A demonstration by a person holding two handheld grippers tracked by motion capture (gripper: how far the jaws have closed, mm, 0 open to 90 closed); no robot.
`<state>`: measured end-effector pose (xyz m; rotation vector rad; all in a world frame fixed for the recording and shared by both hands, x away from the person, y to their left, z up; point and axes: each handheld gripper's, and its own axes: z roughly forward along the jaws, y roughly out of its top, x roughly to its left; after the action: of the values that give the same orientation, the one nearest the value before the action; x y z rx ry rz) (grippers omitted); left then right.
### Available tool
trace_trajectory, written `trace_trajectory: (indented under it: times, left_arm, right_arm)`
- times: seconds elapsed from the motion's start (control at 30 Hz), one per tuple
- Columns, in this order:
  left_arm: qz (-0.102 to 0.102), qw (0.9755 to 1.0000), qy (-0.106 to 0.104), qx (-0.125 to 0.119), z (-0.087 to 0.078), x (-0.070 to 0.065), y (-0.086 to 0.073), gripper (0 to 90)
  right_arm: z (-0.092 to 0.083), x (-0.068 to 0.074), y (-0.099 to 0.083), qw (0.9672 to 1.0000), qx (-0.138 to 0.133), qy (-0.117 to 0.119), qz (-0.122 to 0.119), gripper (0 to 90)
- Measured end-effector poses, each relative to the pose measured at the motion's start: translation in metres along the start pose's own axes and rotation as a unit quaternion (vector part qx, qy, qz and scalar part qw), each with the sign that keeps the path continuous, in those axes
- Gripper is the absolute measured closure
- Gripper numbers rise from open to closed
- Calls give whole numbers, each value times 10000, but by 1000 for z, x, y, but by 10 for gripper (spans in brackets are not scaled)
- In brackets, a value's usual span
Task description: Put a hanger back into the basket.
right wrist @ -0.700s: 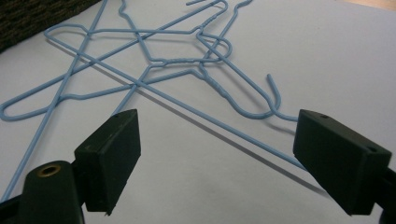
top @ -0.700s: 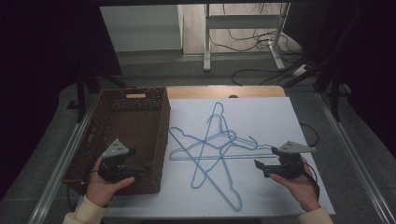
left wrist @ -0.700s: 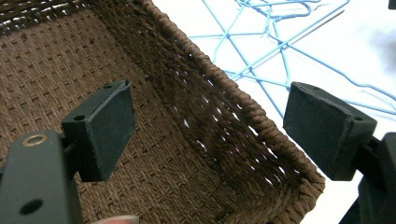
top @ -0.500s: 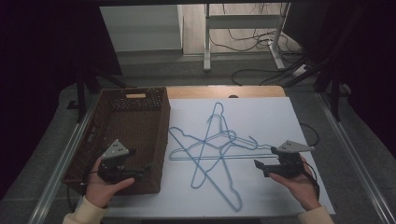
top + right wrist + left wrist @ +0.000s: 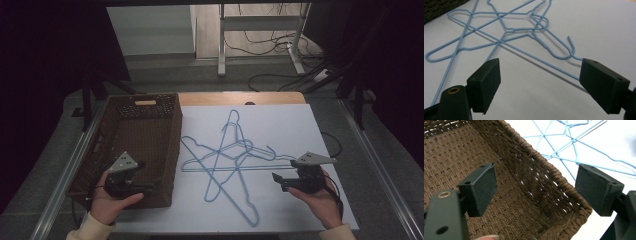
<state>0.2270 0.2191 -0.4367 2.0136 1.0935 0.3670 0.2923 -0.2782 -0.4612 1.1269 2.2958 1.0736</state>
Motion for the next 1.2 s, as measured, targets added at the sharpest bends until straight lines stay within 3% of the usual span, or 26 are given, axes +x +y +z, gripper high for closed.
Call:
trace_trajectory:
  times: [0.4,0.53,0.6,0.63,0.73,0.77,0.8,0.83,0.87,0.9,0.93,1.0,1.07,1.2]
  left_arm:
    - [20,10000,4,27,-1,0,1,185]
    - [46,10000,38,32,-1,0,1,185]
    - [26,10000,46,38,-1,0,1,186]
    - [16,10000,43,29,-2,0,1,186]
    - [12,10000,52,18,-3,1,1,186]
    - [7,10000,61,17,-3,1,1,186]
    - [4,10000,69,18,-3,1,1,186]
    - [2,10000,71,20,-3,1,1,187]
    - [2,10000,70,19,-2,1,1,187]
    - [4,10000,69,22,-2,0,1,187]
    - [12,10000,67,22,-3,0,2,187]
    - [23,10000,71,26,-3,0,2,187]
    - [8,10000,81,32,-3,1,2,188]
    - [-17,9999,99,49,-3,2,0,189]
  right_arm:
    - [11,0,8,9999,164,7,18,207]
    - [17,1,14,9998,209,39,-10,274]
    - [20,2,18,9996,252,92,-32,344]
    - [24,4,24,9994,287,192,-39,460]
    - [29,5,29,9987,387,328,-4,528]
    - [37,6,34,9974,551,455,70,603]
    - [37,6,34,9974,551,455,70,603]
    - [46,8,39,9953,697,660,110,671]
    - [46,8,39,9953,697,660,110,671]
    - [55,10,45,9937,848,728,53,748]
    - [55,10,45,9937,848,728,53,748]
    - [64,13,50,9924,983,742,-18,847]
    - [74,15,55,9903,1133,808,-35,895]
    - [91,18,63,9867,1365,881,-109,896]
